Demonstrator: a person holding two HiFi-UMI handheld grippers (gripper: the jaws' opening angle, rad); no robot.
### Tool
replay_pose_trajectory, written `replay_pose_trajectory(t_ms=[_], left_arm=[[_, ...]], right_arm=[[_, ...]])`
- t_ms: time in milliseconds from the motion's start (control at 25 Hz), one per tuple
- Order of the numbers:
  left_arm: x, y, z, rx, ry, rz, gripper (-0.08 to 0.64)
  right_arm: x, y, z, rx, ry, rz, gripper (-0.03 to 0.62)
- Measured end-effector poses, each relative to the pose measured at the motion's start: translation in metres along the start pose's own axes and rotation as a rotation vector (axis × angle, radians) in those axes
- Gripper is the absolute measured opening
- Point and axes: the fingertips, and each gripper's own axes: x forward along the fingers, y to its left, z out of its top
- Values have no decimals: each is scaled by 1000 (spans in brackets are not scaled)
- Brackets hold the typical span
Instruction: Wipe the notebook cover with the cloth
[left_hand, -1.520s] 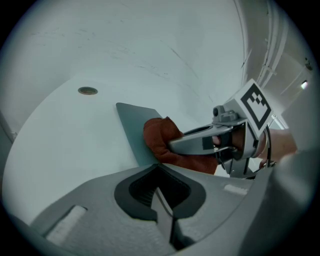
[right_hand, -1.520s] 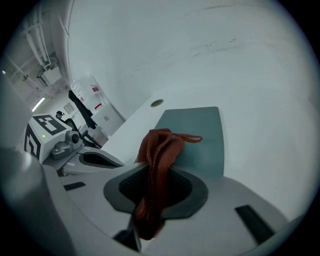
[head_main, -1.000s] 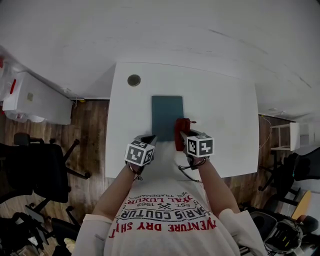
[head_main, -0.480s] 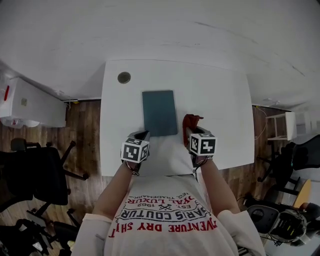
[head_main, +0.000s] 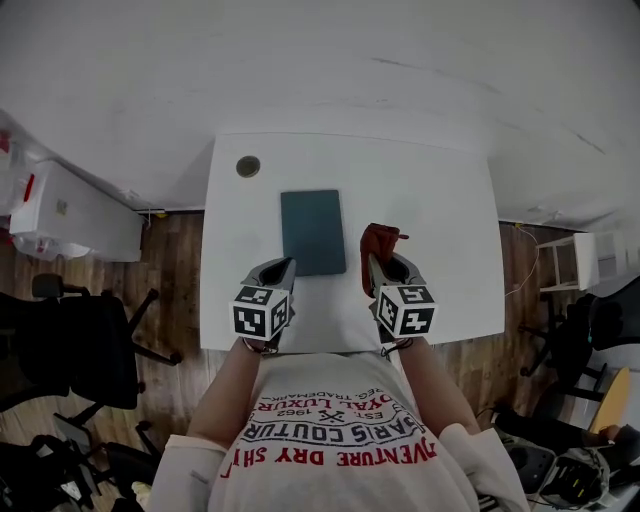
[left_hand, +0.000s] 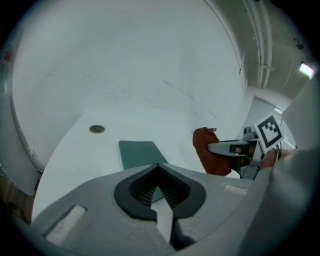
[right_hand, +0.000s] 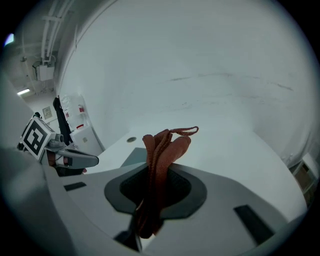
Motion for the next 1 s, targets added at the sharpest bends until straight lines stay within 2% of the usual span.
replay_pose_trajectory(t_ms=[200, 400, 600, 840, 1000], left_arm=[[-31, -17, 45, 53, -145, 23, 9], [-69, -28, 94, 158, -298, 56, 9], [-101, -36, 128, 245, -414, 63, 9], [-115, -51, 145, 375, -452, 82, 9], [-113, -56, 146, 388, -451, 71, 9]], right_arm=[[-29, 5, 50, -84, -159, -16, 78], [-54, 18, 90, -143, -293, -6, 78], [-76, 30, 117, -258, -394, -25, 77], [-84, 35, 124, -236, -419, -7, 75], [-82, 37, 120, -247, -409, 3, 74]])
